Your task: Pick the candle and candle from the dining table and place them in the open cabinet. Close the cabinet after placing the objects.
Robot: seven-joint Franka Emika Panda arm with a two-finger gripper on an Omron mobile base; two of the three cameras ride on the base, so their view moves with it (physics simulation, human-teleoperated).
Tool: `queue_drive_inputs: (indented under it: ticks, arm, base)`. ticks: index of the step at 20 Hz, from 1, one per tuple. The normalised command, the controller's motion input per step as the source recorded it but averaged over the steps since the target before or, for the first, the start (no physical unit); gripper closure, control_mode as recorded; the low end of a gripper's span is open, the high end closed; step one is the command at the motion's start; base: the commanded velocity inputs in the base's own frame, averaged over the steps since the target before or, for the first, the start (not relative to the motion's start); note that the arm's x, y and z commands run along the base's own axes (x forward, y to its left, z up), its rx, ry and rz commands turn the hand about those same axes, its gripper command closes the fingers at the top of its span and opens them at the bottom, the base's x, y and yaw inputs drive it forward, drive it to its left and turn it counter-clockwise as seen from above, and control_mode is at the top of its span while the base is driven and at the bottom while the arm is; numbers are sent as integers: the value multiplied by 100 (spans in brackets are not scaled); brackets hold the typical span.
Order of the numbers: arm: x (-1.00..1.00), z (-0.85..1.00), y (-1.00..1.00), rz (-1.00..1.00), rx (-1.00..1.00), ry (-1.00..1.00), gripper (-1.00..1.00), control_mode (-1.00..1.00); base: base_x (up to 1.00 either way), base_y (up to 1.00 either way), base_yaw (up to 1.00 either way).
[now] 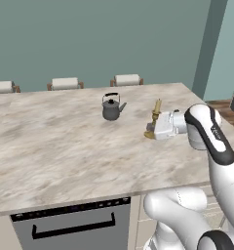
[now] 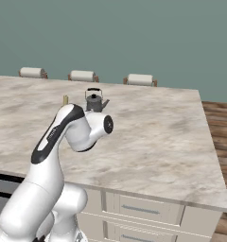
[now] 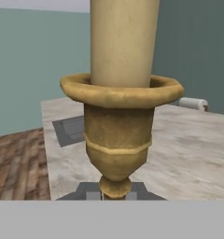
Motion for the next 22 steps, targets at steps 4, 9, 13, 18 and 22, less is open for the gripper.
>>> queue_drive_inputs:
  ticks: [4, 9, 13, 18, 22]
  arm:
    - [-3, 0, 0, 0, 0, -1, 100, 100]
    - [0, 0, 0, 0, 0, 0, 100, 100]
    - [0, 0, 0, 0, 0, 0, 100, 100]
    - [0, 0, 0, 0, 0, 0, 100, 100]
    - [0, 0, 0, 0, 0, 0, 100, 100]
  base:
    - [-35, -6, -9]
    - [-66, -36, -29]
    - [-56, -38, -37]
    - [-37, -18, -49]
    - [-21, -20, -55]
